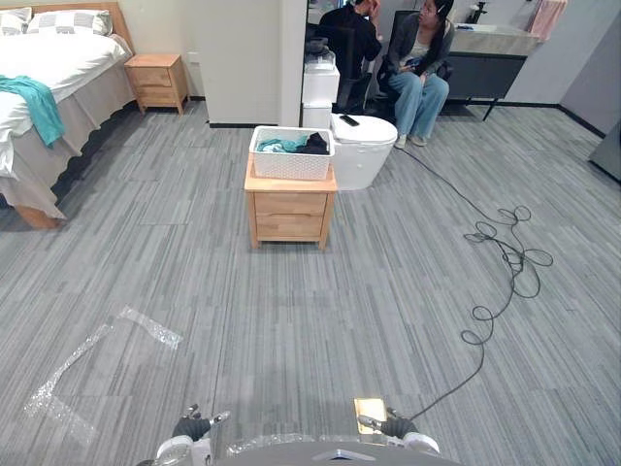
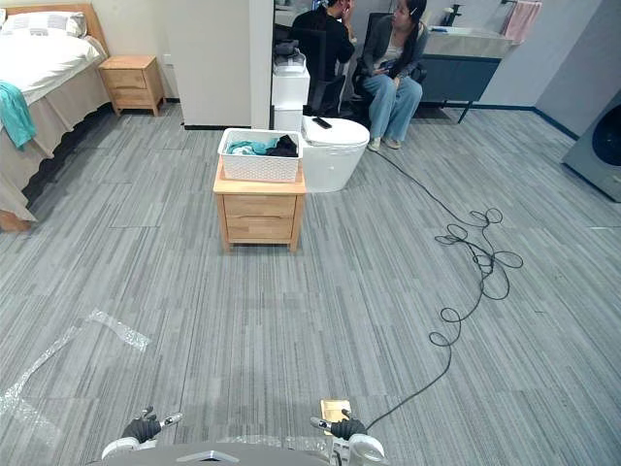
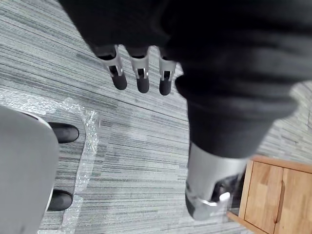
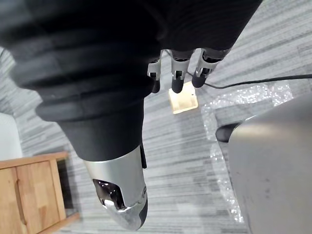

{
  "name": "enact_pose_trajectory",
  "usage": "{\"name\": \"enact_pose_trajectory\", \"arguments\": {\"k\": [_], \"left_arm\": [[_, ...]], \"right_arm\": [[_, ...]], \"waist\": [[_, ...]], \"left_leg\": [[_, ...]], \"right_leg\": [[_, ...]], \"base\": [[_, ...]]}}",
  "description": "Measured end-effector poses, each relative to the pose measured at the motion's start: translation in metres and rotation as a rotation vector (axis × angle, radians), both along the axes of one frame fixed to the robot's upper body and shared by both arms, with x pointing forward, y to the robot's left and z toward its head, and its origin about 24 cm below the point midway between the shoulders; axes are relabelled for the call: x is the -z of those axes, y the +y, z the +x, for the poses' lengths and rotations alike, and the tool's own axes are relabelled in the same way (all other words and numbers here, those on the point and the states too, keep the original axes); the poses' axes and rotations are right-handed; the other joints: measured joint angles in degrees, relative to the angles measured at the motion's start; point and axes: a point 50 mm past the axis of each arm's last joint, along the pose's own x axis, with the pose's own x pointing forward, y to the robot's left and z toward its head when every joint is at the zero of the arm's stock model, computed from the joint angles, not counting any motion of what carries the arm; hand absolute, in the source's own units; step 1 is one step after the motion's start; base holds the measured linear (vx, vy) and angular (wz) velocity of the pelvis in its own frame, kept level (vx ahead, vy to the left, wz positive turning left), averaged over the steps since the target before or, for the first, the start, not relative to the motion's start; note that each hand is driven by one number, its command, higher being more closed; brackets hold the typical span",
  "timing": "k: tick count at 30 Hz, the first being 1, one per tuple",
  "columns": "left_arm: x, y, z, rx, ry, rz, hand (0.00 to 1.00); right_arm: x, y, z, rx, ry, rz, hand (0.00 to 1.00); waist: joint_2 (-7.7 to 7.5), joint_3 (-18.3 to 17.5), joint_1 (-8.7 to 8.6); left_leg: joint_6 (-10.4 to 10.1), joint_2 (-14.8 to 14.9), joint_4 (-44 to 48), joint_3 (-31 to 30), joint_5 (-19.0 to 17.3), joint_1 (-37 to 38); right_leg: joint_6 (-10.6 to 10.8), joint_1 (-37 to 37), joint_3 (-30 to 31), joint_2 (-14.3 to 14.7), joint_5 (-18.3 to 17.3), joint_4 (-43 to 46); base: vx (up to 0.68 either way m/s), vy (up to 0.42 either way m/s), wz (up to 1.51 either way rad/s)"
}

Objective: Pick up the laundry basket with both hands and put the clothes into the washing machine.

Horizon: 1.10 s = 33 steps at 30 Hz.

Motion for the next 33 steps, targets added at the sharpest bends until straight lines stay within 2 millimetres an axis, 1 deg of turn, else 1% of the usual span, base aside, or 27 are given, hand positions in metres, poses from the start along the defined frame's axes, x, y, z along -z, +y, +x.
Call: {"name": "enact_pose_trajectory", "arguments": {"k": [2, 4, 5, 6, 15, 19, 20, 29, 33], "left_arm": [[0.0007, -0.0006, -0.0012, 0.013, 0.008, -0.002, 0.00], [0.0014, -0.0012, -0.0014, 0.016, 0.015, -0.007, 0.00], [0.0013, -0.0010, -0.0010, 0.017, 0.014, -0.007, 0.00], [0.0013, -0.0011, -0.0007, 0.017, 0.013, -0.008, 0.00], [0.0010, -0.0012, 0.0017, 0.019, 0.011, -0.006, 0.00], [0.0012, -0.0017, 0.0015, 0.018, 0.012, -0.007, 0.00], [0.0012, -0.0017, 0.0015, 0.018, 0.012, -0.007, 0.00], [0.0010, -0.0016, 0.0019, 0.017, 0.009, -0.007, 0.00], [0.0007, -0.0013, 0.0029, 0.017, 0.006, -0.006, 0.00]], "right_arm": [[0.0011, -0.0001, -0.0040, 0.003, 0.010, 0.002, 0.00], [0.0014, 0.0001, -0.0046, 0.004, 0.013, 0.004, 0.00], [0.0014, -0.0004, -0.0050, 0.012, 0.013, 0.006, 0.00], [0.0015, -0.0007, -0.0054, 0.021, 0.012, 0.008, 0.00], [0.0023, 0.0014, -0.0037, 0.026, 0.019, 0.018, 0.00], [0.0023, 0.0013, -0.0038, 0.026, 0.019, 0.017, 0.00], [0.0023, 0.0013, -0.0039, 0.026, 0.019, 0.017, 0.00], [0.0025, 0.0013, -0.0046, 0.028, 0.020, 0.017, 0.00], [0.0020, 0.0011, -0.0028, 0.027, 0.017, 0.017, 0.00]], "waist": [[-0.04, -0.20, -0.10], [-0.26, -0.68, -0.20], [0.00, -0.78, -0.23], [-0.09, -0.78, -0.24], [-0.04, -0.47, -0.27], [0.22, -0.20, -0.31], [0.56, 0.06, -0.32], [0.39, 0.22, -0.27], [-0.01, 0.04, -0.24]], "left_leg": [[-0.02, 0.00, -0.70, 0.00, 0.22, 0.04], [0.01, -0.03, -1.11, 0.02, 0.24, 0.00], [0.10, -0.05, -0.92, 0.06, 0.29, -0.11], [0.21, -0.05, -0.81, 0.06, 0.36, -0.15], [-0.49, -0.10, -0.42, 0.00, -0.29, 0.06], [-0.23, -0.08, 0.81, 0.03, -1.08, -0.09], [-0.16, -0.08, 0.79, 0.05, -1.14, -0.13], [0.03, -0.09, 0.42, 0.02, -1.10, -0.41], [0.14, -0.09, 0.32, 0.11, -1.03, -1.14]], "right_leg": [[0.37, -0.01, -0.04, 0.00, 0.27, -0.39], [0.39, 0.09, -0.07, 0.02, 0.36, -0.73], [0.18, 0.17, -0.08, 0.02, 0.51, -0.85], [0.08, 0.15, -0.10, 0.02, 0.58, -0.88], [0.33, 0.28, -0.21, -0.06, 0.24, -1.19], [0.25, 0.23, -0.19, -0.19, -0.39, 0.19], [0.28, 0.20, -0.19, -0.20, -0.57, 0.46], [0.33, -0.07, -0.51, -0.20, -0.71, 0.14], [0.30, -1.08, -0.54, -0.17, -0.68, -0.05]], "base": [[0.02, 0.002, 0.02], [0.05, 0.007, 0.01], [0.08, 0.007, -0.01], [0.08, 0.007, -0.01], [0.03, -0.005, 0.00], [-0.07, -0.021, 0.00], [-0.10, -0.024, 0.00], [-0.03, -0.011, 0.00], [0.02, -0.007, -0.01]]}}
